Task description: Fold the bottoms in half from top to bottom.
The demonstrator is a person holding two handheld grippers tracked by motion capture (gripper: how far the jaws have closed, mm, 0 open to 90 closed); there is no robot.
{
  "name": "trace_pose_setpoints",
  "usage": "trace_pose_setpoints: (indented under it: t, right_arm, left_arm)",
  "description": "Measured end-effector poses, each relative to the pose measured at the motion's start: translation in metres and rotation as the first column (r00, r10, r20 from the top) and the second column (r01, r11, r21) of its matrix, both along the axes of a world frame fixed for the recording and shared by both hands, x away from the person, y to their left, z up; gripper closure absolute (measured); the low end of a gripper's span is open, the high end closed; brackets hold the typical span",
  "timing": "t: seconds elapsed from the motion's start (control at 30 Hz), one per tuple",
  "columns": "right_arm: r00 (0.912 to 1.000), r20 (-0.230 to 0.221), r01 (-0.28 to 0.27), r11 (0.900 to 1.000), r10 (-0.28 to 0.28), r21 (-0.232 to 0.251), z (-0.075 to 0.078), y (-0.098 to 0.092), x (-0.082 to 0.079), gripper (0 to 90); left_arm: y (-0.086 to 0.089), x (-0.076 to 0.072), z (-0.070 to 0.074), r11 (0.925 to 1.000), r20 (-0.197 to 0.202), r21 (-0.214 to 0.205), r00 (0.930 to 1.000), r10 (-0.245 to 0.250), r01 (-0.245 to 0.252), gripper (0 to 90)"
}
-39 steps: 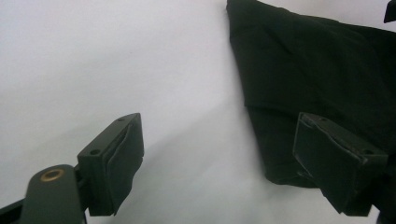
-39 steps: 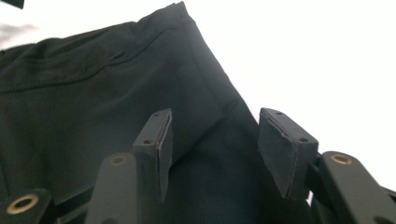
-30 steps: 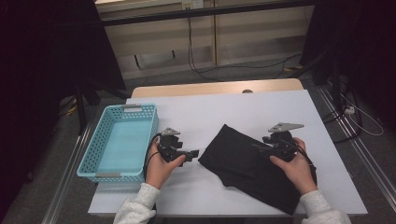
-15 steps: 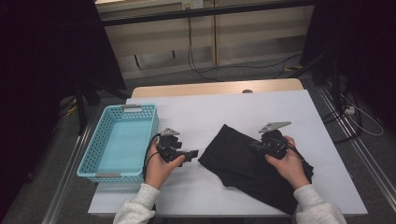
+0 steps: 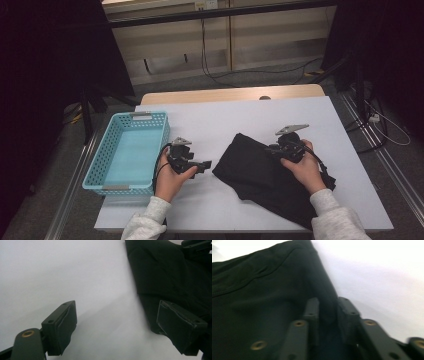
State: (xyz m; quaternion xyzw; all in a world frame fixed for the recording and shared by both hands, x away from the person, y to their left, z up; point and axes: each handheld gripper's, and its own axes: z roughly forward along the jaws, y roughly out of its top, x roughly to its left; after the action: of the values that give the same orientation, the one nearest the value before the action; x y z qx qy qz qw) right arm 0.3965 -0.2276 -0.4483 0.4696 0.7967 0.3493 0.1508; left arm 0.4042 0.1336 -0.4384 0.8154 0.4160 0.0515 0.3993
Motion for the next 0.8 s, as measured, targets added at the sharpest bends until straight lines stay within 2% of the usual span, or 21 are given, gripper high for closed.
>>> trace_pose_setpoints:
  t: [0.07, 0.13, 0.2, 0.27, 0.33, 0.47, 0.6, 0.8]
  right_arm:
    - [0.9989, 0.038, 0.029, 0.9990, -0.027, -0.035, 0.004, -0.002, -0.001, 60.7]
    - [0.9988, 0.015, 0.048, 0.9988, -0.047, -0.007, 0.002, -0.005, -0.001, 58.8]
    - [0.9990, -0.018, 0.040, 0.9992, -0.040, 0.001, -0.003, -0.005, -0.001, 56.0]
    - [0.9992, -0.025, 0.030, 0.9991, -0.029, 0.029, -0.004, -0.005, -0.001, 61.7]
    - [0.9992, -0.023, 0.032, 0.9993, -0.032, 0.017, -0.003, -0.003, -0.002, 64.4]
    - [0.9998, -0.018, 0.014, 0.9997, -0.014, 0.022, -0.003, -0.002, -0.003, 80.6]
    - [1.0000, 0.004, 0.003, 0.9999, -0.003, -0.010, 0.001, 0.001, -0.005, 81.3]
    - [0.9997, 0.026, 0.000, 1.0000, 0.000, 0.010, 0.009, 0.000, -0.009, 81.5]
  left_arm:
    - [0.000, 0.000, 0.000, 1.0000, 0.002, -0.004, 1.0000, 0.004, -0.004, 16.7]
    - [0.001, 0.000, 0.001, 1.0000, 0.002, -0.004, 1.0000, 0.005, -0.005, 16.7]
    - [0.001, 0.000, 0.002, 0.9999, 0.002, -0.008, 1.0000, 0.007, -0.007, 16.8]
    - [0.002, 0.000, 0.002, 0.9999, 0.005, -0.009, 1.0000, 0.007, -0.007, 16.8]
    - [0.003, 0.000, 0.002, 0.9999, 0.007, -0.008, 1.0000, 0.006, -0.006, 16.8]
    - [0.004, 0.000, 0.003, 0.9997, 0.006, -0.014, 0.9998, 0.018, -0.018, 16.8]
    - [0.004, 0.000, 0.003, 0.9998, 0.005, -0.011, 0.9999, 0.016, -0.016, 16.8]
    - [0.004, 0.000, 0.003, 0.9998, 0.008, -0.012, 0.9998, 0.016, -0.016, 16.8]
